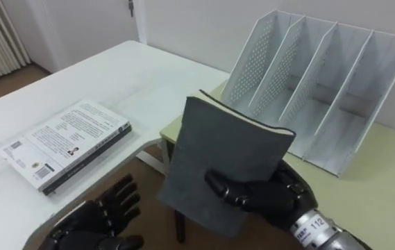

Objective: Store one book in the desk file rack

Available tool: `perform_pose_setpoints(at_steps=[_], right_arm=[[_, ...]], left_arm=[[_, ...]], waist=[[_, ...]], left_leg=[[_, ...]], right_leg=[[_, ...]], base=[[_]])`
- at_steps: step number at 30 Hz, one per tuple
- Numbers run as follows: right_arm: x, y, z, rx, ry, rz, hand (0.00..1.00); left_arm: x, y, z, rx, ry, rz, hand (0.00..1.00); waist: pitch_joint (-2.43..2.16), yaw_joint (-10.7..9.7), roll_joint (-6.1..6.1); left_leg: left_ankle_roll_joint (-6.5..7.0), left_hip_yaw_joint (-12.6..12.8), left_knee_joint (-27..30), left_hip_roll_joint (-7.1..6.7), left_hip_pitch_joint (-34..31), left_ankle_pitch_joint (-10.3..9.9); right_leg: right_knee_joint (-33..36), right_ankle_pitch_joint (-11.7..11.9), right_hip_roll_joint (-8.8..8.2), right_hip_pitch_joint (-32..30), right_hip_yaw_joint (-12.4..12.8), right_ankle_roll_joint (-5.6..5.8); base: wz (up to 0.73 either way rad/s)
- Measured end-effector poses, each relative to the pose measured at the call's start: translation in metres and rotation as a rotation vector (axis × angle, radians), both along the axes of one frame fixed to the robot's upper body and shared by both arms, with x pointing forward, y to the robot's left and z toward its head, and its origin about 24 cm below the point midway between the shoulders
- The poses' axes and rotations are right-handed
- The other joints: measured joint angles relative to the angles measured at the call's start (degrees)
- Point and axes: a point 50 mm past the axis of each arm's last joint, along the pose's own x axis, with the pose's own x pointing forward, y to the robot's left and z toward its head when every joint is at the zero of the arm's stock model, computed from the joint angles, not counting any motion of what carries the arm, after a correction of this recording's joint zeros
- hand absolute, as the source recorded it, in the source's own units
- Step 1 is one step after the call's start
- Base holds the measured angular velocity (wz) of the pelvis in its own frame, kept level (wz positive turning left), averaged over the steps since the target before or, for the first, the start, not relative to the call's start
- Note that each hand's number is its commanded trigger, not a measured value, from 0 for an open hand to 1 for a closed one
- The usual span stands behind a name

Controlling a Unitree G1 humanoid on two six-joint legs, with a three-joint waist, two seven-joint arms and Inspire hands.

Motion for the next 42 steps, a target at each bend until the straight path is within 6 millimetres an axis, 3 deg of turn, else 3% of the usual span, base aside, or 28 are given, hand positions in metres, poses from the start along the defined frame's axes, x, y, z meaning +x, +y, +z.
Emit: perform_pose_setpoints(at_steps=[4,16,23,27,34,42], right_arm=[[0.006,-0.005,0.016,-0.159,-0.077,-0.091,1.0],[0.038,-0.015,0.055,-0.265,-0.2,-0.442,1.0],[0.051,-0.019,0.078,-0.253,-0.266,-0.594,1.0],[0.063,-0.023,0.103,-0.258,-0.341,-0.715,1.0],[0.084,-0.045,0.146,-0.322,-0.433,-0.979,1.0],[0.091,-0.062,0.162,-0.354,-0.432,-1.204,1.0]], left_arm=[[-0.027,0.002,-0.032,0.083,0.166,0.009,0.0],[-0.089,0.003,-0.08,0.136,0.471,0.063,0.0],[-0.108,0.004,-0.09,0.137,0.557,0.086,0.0],[-0.12,0.005,-0.094,0.141,0.607,0.096,0.0],[-0.132,0.007,-0.098,0.142,0.651,0.152,0.0],[-0.136,0.008,-0.1,0.135,0.676,0.195,0.0]], waist=[[0.05,-1.2,-0.17],[-0.02,-1.9,-0.49],[-0.09,-1.6,-0.66],[-0.05,-1.6,-0.98],[-0.59,-1.2,-1.95],[-0.6,-0.6,-2.16]], left_leg=[[-0.01,0.0,0.0,0.03,0.0,0.0],[-0.02,-0.2,-0.4,-0.06,0.0,0.0],[-0.03,-0.2,-0.6,-0.07,0.0,0.0],[-0.03,-0.2,-0.6,-0.41,-0.4,0.1],[0.0,-1.8,-0.4,-0.68,-0.9,0.1],[0.0,-2.0,-0.5,-0.7,-1.9,0.1]], right_leg=[[-0.2,0.0,0.11,-0.1,0.1,-0.07],[-1.4,0.2,0.19,0.0,0.1,0.12],[-1.3,0.2,0.25,0.1,0.1,0.13],[-1.4,0.2,0.21,-0.1,-0.4,0.12],[-2.2,0.4,0.22,0.2,-1.7,0.19],[-2.3,0.4,0.27,-0.3,-2.1,0.22]], base=[[0.0],[0.01],[0.0],[0.02],[0.1],[0.01]])
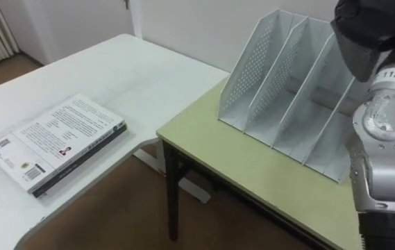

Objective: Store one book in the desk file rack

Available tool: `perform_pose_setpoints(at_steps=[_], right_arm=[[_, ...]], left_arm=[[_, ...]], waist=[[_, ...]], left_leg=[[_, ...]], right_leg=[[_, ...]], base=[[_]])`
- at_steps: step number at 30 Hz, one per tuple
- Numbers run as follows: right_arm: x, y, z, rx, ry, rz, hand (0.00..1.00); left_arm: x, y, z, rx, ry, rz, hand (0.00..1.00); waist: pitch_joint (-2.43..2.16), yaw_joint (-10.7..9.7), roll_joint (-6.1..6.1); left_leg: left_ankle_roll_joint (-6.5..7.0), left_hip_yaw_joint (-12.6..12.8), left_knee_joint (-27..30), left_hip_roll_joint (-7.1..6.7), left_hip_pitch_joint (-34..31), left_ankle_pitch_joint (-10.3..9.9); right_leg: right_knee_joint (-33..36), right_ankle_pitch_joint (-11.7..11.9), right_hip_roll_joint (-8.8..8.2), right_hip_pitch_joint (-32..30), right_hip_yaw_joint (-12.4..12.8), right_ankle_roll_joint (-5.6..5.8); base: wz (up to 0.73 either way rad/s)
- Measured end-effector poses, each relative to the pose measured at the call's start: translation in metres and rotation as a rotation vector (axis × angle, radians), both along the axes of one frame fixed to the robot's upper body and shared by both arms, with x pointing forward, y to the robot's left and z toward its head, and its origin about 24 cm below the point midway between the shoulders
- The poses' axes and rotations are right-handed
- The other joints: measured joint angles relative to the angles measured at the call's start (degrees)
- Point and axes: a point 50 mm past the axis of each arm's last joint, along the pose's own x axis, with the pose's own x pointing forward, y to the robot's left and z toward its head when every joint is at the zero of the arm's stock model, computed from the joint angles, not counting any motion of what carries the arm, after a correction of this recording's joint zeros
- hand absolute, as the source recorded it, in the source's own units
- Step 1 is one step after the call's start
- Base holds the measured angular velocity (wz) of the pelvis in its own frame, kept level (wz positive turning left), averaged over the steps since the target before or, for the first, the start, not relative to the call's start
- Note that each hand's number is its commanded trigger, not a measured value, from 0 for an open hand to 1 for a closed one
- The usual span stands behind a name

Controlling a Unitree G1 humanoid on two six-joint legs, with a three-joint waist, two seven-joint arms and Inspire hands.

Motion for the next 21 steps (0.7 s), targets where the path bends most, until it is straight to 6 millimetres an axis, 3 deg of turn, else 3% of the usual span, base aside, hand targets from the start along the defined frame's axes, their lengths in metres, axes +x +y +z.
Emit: perform_pose_setpoints(at_steps=[10,21], right_arm=[[0.015,-0.014,0.002,0.054,0.04,-0.116,1.0],[0.016,-0.023,-0.002,0.046,0.075,-0.138,1.0]], left_arm=[[-0.003,0.002,-0.001,-0.003,0.026,0.03,0.0],[-0.002,0.004,-0.001,0.006,0.032,0.03,0.0]], waist=[[0.07,0.0,-0.46],[0.01,-0.2,-0.86]], left_leg=[[0.0,-1.2,0.0,-0.06,-0.3,0.0],[0.0,-1.9,0.4,-0.13,-1.0,0.0]], right_leg=[[-0.1,0.0,-0.05,0.2,-1.1,0.0],[-0.5,0.0,-0.11,0.2,-1.8,0.0]], base=[[0.05],[0.03]])
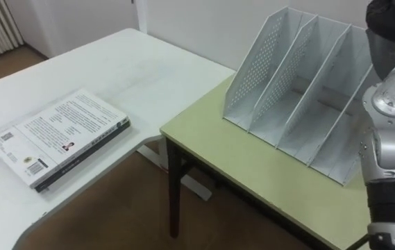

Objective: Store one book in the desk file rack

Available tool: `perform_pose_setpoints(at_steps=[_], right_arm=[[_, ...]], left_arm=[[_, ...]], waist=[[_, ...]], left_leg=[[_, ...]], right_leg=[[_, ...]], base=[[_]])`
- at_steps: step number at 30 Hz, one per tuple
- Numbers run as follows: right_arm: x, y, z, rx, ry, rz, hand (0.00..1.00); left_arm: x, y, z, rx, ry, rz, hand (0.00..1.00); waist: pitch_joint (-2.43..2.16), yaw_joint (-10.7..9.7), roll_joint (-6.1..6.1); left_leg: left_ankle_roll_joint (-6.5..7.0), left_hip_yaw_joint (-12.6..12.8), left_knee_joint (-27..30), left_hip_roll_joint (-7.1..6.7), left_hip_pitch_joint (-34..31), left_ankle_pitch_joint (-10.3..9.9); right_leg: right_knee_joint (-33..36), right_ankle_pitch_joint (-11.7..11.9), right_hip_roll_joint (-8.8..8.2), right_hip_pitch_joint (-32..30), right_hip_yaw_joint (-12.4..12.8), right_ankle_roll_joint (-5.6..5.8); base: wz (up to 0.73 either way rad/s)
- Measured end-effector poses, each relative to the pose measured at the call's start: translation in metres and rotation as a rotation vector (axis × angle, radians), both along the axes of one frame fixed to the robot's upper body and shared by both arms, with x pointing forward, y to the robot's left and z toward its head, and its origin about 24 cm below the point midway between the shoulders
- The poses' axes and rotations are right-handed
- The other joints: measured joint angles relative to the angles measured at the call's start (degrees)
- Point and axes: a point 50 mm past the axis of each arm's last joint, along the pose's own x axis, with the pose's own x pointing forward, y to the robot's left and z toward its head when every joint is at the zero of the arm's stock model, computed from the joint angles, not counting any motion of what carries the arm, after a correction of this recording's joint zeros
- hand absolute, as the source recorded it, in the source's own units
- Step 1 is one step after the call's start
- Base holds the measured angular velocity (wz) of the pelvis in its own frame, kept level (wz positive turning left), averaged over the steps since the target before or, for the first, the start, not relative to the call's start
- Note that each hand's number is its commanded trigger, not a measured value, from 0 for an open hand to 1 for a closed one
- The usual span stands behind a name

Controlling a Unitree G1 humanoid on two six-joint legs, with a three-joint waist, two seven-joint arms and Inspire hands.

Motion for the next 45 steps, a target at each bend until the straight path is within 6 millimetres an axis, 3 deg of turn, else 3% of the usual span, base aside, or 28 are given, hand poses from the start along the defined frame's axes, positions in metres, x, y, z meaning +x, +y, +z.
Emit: perform_pose_setpoints(at_steps=[8,15,25,45], right_arm=[[0.002,-0.008,-0.007,-0.021,0.084,0.017,1.0],[0.006,-0.008,-0.016,-0.022,0.152,0.052,1.0],[0.016,-0.016,-0.037,0.051,0.312,0.088,1.0],[0.016,-0.02,-0.05,0.141,0.369,0.118,1.0]], left_arm=[[0.004,0.002,0.001,-0.009,0.006,0.003,0.0],[0.003,0.006,0.001,-0.009,0.018,0.015,0.0],[0.002,0.006,0.001,-0.019,0.041,0.027,0.0],[-0.001,0.006,0.0,-0.016,0.066,0.065,0.0]], waist=[[0.19,1.4,-0.65],[-0.28,1.7,-1.57],[-0.28,1.5,-1.28],[-0.27,1.5,-1.2]], left_leg=[[-0.04,-0.4,0.0,-0.01,0.0,0.0],[-0.02,-0.8,0.2,-0.15,0.1,0.0],[-0.03,-0.8,0.5,-0.16,0.0,0.0],[0.01,-1.3,0.5,-0.29,0.1,0.1]], right_leg=[[0.4,0.0,-0.02,-0.2,0.0,-0.01],[0.4,0.0,-0.1,0.2,-0.3,-0.01],[0.6,0.0,-0.19,0.1,-0.5,-0.01],[0.6,0.0,-0.85,0.3,-1.8,-0.01]], base=[[0.0],[0.02],[0.0],[0.0]])
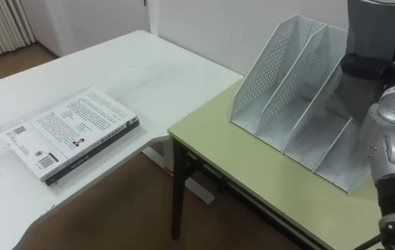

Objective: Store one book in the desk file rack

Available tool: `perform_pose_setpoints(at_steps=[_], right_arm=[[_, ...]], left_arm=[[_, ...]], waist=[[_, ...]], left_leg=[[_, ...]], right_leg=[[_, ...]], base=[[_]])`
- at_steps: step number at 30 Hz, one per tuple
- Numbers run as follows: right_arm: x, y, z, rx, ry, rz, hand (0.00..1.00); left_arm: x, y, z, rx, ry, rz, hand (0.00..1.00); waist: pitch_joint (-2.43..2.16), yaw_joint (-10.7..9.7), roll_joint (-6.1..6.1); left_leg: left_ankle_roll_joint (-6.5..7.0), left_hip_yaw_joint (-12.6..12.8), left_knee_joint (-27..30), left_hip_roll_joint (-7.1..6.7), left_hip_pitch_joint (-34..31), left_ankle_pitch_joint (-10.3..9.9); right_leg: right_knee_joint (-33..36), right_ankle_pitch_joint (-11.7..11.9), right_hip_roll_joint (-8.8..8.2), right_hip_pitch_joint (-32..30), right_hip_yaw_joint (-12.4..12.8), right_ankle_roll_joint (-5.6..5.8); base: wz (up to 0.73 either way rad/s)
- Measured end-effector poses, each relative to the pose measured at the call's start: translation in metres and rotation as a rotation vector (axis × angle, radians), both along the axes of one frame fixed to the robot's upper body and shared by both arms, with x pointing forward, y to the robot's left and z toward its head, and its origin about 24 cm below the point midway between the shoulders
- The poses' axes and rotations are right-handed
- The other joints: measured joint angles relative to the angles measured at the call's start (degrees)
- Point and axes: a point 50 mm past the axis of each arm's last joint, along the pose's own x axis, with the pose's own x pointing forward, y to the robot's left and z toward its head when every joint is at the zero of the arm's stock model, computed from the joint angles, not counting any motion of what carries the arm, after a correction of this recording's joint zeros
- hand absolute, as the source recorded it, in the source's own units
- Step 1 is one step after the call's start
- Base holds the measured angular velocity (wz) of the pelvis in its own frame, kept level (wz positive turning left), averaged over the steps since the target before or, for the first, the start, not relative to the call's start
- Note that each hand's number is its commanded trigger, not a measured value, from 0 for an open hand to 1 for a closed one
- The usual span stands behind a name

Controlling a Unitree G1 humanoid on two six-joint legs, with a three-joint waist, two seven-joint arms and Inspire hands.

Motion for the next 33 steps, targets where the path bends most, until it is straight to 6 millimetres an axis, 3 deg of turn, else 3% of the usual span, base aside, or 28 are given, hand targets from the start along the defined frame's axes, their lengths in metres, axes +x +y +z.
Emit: perform_pose_setpoints(at_steps=[14,15,16,17,33], right_arm=[[0.005,-0.003,-0.006,0.076,0.033,-0.039,1.0],[0.007,-0.003,-0.006,0.094,0.037,-0.04,0.33],[0.009,-0.002,-0.005,0.122,0.042,-0.038,0.33],[0.01,-0.002,-0.005,0.131,0.046,-0.039,0.0],[0.008,-0.005,-0.011,0.183,0.061,-0.083,0.0]], left_arm=[[0.0,0.0,0.0,0.012,0.013,0.005,0.0],[0.0,0.0,0.0,0.014,0.015,0.005,0.0],[-0.001,0.0,0.0,0.015,0.018,0.008,0.0],[-0.001,0.0,0.0,0.016,0.019,0.009,0.0],[-0.004,0.002,-0.001,0.044,0.046,0.021,0.0]], waist=[[-0.06,0.0,0.11],[-0.07,-0.1,0.14],[-0.09,-0.1,0.15],[-0.09,-0.2,0.16],[-0.21,-0.1,0.76]], left_leg=[[0.0,-0.1,0.0,-0.05,-0.1,0.0],[0.0,-0.1,0.0,-0.05,-0.1,0.0],[0.0,-0.1,0.0,-0.05,-0.1,0.0],[0.0,-0.1,0.0,-0.05,-0.1,0.0],[-0.01,-0.5,0.0,-0.05,0.1,0.0]], right_leg=[[0.0,0.0,-0.05,0.0,-0.1,0.03],[0.0,0.0,-0.07,0.0,-0.1,0.03],[0.0,0.0,-0.07,0.0,-0.1,0.02],[0.0,0.0,-0.06,0.0,-0.1,0.02],[-0.1,0.0,-0.08,0.5,-0.5,0.02]], base=[[0.0],[0.0],[0.0],[0.0],[0.0]])
